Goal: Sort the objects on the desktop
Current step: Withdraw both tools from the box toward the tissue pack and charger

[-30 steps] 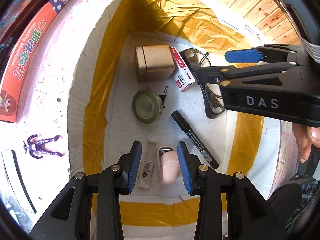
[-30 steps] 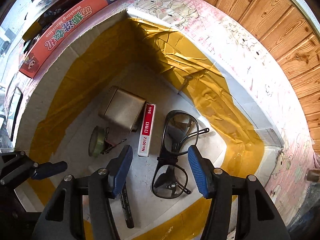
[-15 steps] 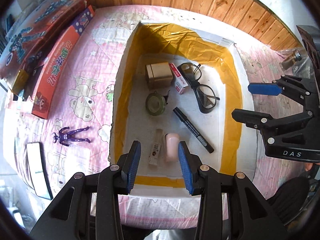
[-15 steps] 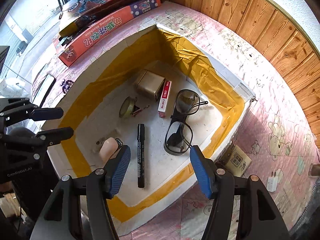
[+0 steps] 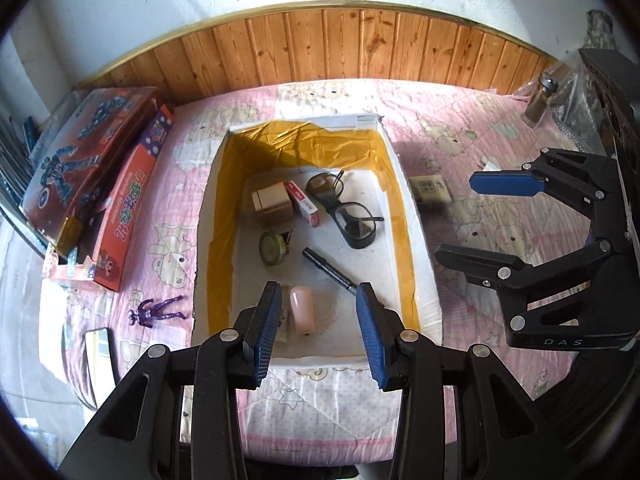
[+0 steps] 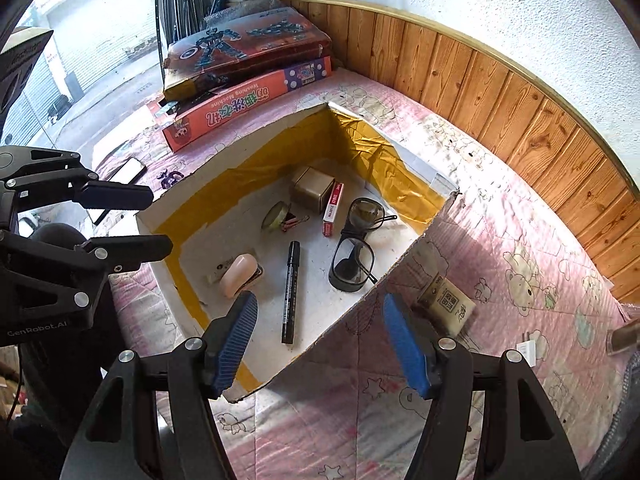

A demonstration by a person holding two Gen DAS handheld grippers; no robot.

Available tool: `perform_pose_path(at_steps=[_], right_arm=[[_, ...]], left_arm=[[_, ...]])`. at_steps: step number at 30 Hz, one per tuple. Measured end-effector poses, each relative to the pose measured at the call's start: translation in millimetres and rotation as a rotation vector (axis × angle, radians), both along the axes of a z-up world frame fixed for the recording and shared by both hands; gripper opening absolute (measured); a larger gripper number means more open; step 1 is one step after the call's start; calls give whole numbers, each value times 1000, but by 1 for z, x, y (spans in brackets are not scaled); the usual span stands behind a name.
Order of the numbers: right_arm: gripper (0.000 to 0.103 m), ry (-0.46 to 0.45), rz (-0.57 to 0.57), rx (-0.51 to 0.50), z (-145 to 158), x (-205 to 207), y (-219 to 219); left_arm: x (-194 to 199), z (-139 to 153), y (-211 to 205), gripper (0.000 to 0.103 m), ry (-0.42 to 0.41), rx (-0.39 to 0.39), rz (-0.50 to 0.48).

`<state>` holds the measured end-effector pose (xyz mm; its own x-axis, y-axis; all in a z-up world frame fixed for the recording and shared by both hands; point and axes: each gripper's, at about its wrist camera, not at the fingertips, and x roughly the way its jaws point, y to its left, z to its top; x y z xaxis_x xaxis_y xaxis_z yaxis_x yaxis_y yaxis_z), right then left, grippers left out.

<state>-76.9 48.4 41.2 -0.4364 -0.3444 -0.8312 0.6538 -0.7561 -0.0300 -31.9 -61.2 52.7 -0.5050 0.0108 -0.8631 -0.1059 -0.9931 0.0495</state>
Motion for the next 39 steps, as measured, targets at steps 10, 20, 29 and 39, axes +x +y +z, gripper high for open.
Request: perform_pose_path(at_steps=[10,20,29,39], right_arm=[[67,189,-92,-290,11,43,77],[68,169,-311,-373,-31,26,164],[69,40,-499,-316,-87,-33,225],[79,-31,-582,-212,-124,-101,263]], left_arm=[[12,1,61,41,114,49,-80],[-34,-43,139,43,12,131,-132],[-124,-119,172,45,-142,132,-66],[-198,-190,171,48,-217,119,50]])
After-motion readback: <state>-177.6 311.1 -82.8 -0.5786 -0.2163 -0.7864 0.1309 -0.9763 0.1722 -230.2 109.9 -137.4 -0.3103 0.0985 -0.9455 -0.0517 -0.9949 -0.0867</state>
